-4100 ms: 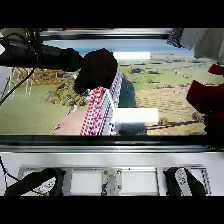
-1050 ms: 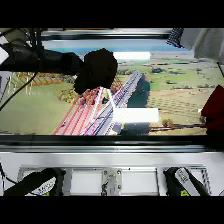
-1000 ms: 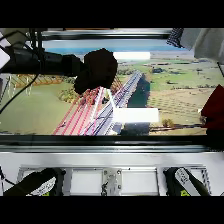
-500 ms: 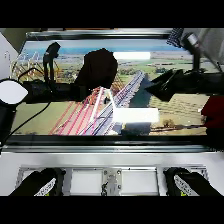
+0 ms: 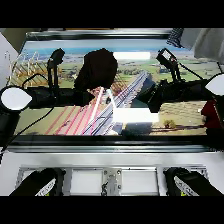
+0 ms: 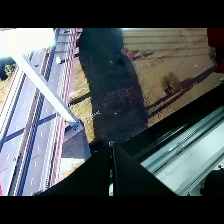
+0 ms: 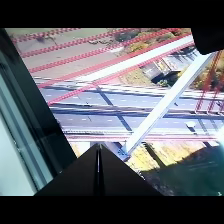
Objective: Fold the clothes and pants, and hang the long-sleeved shirts on hangers.
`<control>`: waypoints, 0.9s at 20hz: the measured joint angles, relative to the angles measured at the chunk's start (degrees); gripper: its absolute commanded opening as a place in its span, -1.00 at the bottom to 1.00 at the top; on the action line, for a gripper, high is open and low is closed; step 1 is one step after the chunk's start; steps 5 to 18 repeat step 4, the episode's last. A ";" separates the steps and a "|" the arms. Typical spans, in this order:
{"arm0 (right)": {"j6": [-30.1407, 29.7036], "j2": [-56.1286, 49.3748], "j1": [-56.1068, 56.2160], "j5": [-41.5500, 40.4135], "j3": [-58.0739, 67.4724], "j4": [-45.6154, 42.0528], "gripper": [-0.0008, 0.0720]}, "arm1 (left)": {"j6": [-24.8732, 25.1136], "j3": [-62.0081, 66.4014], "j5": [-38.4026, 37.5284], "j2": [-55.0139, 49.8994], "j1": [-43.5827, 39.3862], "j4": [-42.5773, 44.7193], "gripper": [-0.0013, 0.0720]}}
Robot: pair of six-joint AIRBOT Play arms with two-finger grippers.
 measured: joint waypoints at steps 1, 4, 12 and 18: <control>0.17 0.00 0.09 0.09 -0.02 -0.11 -0.89 | 0.00 -0.04 0.02 0.02 -0.02 0.00 -0.92; 0.17 0.00 0.20 0.13 -0.04 -0.11 -0.89 | 0.00 -0.07 0.04 0.02 -0.02 0.00 -0.92; 0.17 0.00 0.20 0.13 -0.04 -0.11 -0.89 | 0.00 -0.07 0.04 0.02 -0.02 0.00 -0.92; 0.17 0.00 0.20 0.13 -0.04 -0.11 -0.89 | 0.00 -0.07 0.04 0.02 -0.02 0.00 -0.92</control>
